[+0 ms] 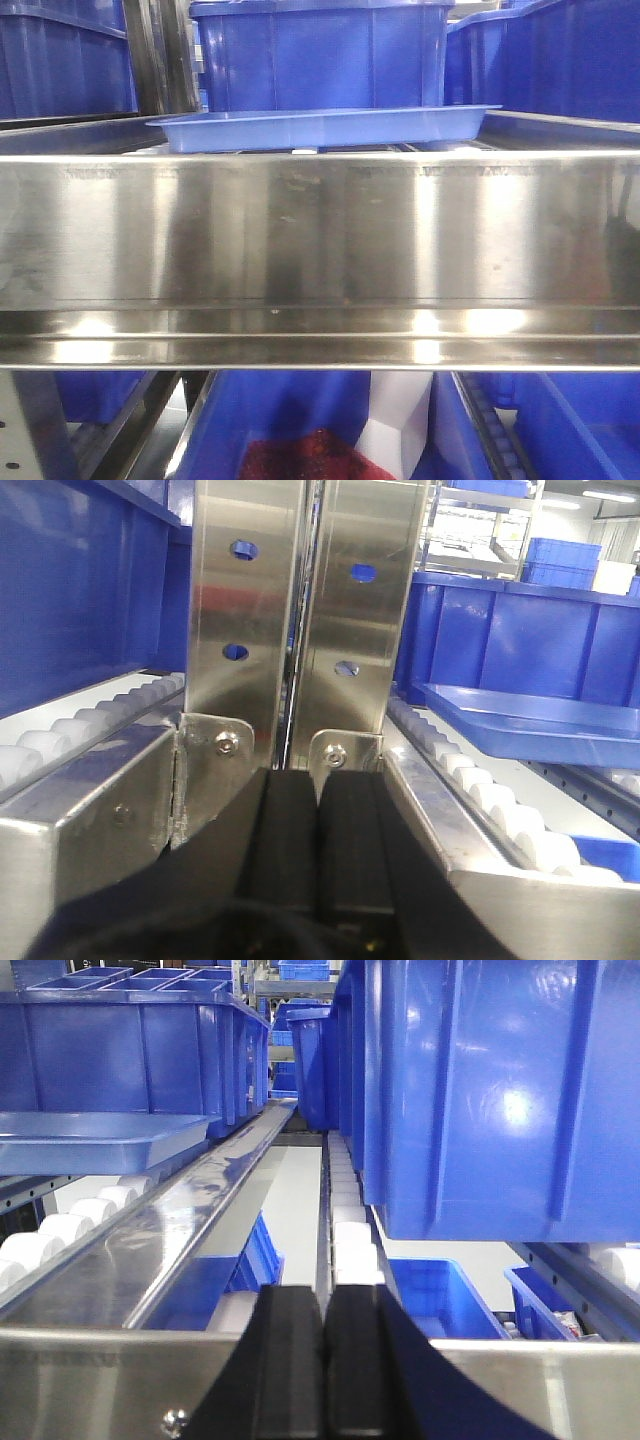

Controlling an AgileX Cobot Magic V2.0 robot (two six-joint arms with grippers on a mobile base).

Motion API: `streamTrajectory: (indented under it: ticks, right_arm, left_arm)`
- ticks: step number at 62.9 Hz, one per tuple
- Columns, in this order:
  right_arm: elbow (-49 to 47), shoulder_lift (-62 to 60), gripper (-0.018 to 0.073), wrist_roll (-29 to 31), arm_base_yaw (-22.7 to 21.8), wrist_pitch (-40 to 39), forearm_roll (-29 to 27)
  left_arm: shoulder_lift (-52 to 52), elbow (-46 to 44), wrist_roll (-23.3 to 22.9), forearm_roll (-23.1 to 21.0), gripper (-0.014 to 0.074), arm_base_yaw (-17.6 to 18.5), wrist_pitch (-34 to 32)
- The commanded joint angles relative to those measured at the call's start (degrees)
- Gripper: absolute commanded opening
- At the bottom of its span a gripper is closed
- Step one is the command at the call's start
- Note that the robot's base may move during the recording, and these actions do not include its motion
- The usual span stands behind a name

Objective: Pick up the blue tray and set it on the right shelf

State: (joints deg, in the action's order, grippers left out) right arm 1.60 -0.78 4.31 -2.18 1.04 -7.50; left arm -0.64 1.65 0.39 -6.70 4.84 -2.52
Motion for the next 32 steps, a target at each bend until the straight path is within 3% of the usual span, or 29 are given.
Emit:
streamTrajectory:
  ticks: [1, 32]
  right_arm:
    - [-1.2, -0.8, 0.0057, 0.3, -0.2, -4.0, -0.2]
    - [-1.2, -0.9, 0.0057, 0.3, -0.2, -4.0, -0.2]
  left_arm:
    - [-0.8, 1.7, 0.1, -0.4, -0.0049, -0.1, -5.1]
    - [-0.8, 1.7, 0.1, -0.4, -0.0049, -0.1, -5.1]
